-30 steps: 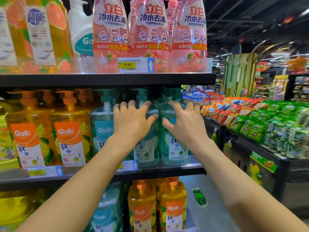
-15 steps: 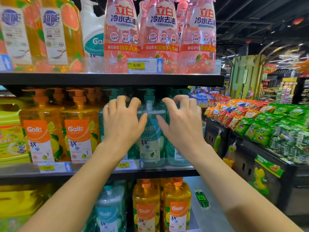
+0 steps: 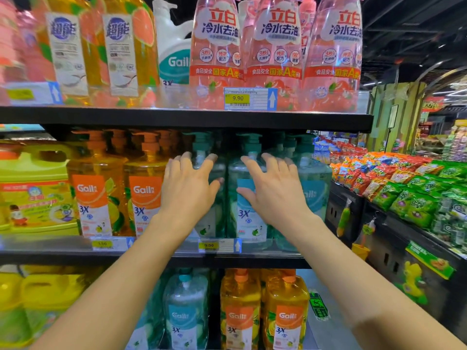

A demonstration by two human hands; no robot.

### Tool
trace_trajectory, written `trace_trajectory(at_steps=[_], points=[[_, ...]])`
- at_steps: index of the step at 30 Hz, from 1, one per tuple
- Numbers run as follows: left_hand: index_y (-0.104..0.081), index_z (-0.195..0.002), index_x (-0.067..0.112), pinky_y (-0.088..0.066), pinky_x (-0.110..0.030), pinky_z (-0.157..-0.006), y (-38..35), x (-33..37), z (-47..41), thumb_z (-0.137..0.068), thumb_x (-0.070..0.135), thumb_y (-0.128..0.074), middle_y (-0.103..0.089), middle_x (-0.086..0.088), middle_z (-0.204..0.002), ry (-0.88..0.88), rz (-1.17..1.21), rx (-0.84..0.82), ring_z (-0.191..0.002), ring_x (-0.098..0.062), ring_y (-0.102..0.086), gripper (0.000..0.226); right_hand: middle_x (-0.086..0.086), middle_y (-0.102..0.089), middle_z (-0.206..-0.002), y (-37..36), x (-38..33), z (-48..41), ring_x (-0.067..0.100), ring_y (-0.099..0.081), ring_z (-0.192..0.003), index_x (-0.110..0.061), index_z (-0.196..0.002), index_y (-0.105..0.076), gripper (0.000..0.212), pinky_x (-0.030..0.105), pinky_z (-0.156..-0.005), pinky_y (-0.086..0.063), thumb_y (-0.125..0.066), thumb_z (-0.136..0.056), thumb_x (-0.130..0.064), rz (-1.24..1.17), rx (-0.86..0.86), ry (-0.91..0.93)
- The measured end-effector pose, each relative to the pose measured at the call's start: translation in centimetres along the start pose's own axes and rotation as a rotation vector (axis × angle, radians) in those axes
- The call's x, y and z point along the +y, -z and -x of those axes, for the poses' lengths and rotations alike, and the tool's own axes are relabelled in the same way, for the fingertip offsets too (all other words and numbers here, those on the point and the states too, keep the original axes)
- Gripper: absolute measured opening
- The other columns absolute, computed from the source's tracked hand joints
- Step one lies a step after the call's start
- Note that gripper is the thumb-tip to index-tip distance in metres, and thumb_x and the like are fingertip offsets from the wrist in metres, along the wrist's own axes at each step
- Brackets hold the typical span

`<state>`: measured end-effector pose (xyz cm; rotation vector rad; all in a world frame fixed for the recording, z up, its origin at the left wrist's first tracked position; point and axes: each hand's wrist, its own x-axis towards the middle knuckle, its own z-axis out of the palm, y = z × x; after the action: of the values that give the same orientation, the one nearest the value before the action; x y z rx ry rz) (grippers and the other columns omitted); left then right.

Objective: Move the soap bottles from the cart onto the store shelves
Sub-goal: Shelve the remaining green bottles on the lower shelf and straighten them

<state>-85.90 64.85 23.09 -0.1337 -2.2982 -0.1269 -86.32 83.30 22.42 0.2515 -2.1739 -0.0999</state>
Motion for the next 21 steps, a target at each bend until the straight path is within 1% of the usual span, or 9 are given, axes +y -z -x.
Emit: trace_trajectory(at_steps=[4, 6, 8, 11, 14, 17, 19, 20, 21], points=[[-0.039, -0.158, 0.032, -0.022, -0.054, -0.123, 0.3, -0.6, 0.0, -0.102, 0.058, -0.047, -0.044, -0.028, -0.152, -0.030, -0.032, -0.015, -0.143, -0.041, -0.040, 0.062, 0.031, -0.062, -0.131, -0.1, 0.3, 0.1, 0.046, -0.064, -0.113, -0.017, -0.142, -0.058, 0.071, 0.058, -0.108, -0.042, -0.078, -0.083, -0.051, -0.030, 0.008, 0.009], [-0.037, -0.158, 0.033, -0.021, -0.053, -0.123, 0.4, -0.7, 0.0, -0.102, 0.059, -0.045, -0.044, -0.027, -0.153, -0.034, -0.046, -0.014, -0.143, -0.040, -0.040, 0.062, 0.031, -0.061, -0.131, 0.0, 0.3, 0.2, 0.046, -0.064, -0.113, -0.017, -0.143, -0.057, 0.071, 0.058, -0.108, -0.042, -0.078, -0.084, -0.050, -0.037, 0.008, 0.008], [-0.039, -0.157, 0.033, -0.025, -0.053, -0.121, 0.6, -0.6, 0.1, -0.102, 0.060, -0.045, -0.046, -0.026, -0.151, -0.038, -0.059, -0.013, -0.140, -0.041, -0.042, 0.062, 0.032, -0.061, -0.132, 0.1, 0.1, 0.2, 0.046, -0.063, -0.114, -0.017, -0.144, -0.056, 0.071, 0.058, -0.108, -0.042, -0.077, -0.084, -0.050, -0.040, 0.002, 0.004], [-0.047, -0.153, 0.032, -0.036, -0.052, -0.110, 0.8, -0.7, 0.3, -0.100, 0.060, -0.050, -0.051, -0.026, -0.144, -0.044, -0.085, 0.021, -0.128, -0.044, -0.050, 0.060, 0.032, -0.060, -0.133, 0.5, -0.1, 0.1, 0.047, -0.062, -0.114, -0.017, -0.144, -0.056, 0.071, 0.058, -0.107, -0.042, -0.077, -0.085, -0.050, -0.035, -0.013, -0.009], [-0.047, -0.152, 0.033, -0.038, -0.051, -0.105, 1.0, -0.8, 0.4, -0.099, 0.062, -0.050, -0.053, -0.025, -0.141, -0.043, -0.103, 0.033, -0.123, -0.044, -0.052, 0.060, 0.030, -0.058, -0.135, 1.0, -0.7, 0.0, 0.049, -0.060, -0.112, -0.017, -0.143, -0.056, 0.068, 0.059, -0.103, -0.044, -0.076, -0.086, -0.047, -0.032, -0.024, -0.027], [-0.039, -0.157, 0.037, -0.034, -0.051, -0.111, 0.9, -0.7, 0.4, -0.101, 0.061, -0.047, -0.049, -0.023, -0.150, -0.049, -0.106, 0.021, -0.132, -0.041, -0.049, 0.062, 0.026, -0.060, -0.130, 1.7, -1.9, -0.2, 0.048, -0.059, -0.109, -0.016, -0.139, -0.058, 0.063, 0.057, -0.094, -0.048, -0.076, -0.086, -0.045, -0.035, 0.003, -0.078], [-0.028, -0.162, 0.038, -0.026, -0.052, -0.119, 1.0, -0.9, 0.4, -0.102, 0.060, -0.045, -0.040, -0.022, -0.158, -0.062, -0.108, -0.012, -0.143, -0.038, -0.040, 0.065, 0.024, -0.061, -0.124, 2.1, -3.0, -0.3, 0.046, -0.059, -0.106, -0.015, -0.135, -0.061, 0.060, 0.055, -0.087, -0.049, -0.076, -0.085, -0.044, -0.045, 0.051, -0.096], [-0.025, -0.163, 0.038, -0.023, -0.052, -0.121, 1.1, -1.1, 0.4, -0.103, 0.058, -0.045, -0.038, -0.021, -0.161, -0.069, -0.097, -0.022, -0.147, -0.037, -0.037, 0.066, 0.023, -0.062, -0.122, 2.3, -3.6, -0.3, 0.045, -0.059, -0.105, -0.014, -0.133, -0.062, 0.059, 0.053, -0.085, -0.049, -0.076, -0.084, -0.044, -0.053, 0.077, -0.092], [-0.027, -0.162, 0.038, -0.021, -0.052, -0.122, 1.3, -1.5, 0.5, -0.103, 0.055, -0.047, -0.038, -0.019, -0.162, -0.073, -0.071, -0.022, -0.148, -0.036, -0.036, 0.065, 0.022, -0.062, -0.122, 2.4, -4.1, -0.4, 0.044, -0.058, -0.105, -0.014, -0.132, -0.062, 0.058, 0.052, -0.084, -0.049, -0.075, -0.084, -0.044, -0.067, 0.100, -0.074]])
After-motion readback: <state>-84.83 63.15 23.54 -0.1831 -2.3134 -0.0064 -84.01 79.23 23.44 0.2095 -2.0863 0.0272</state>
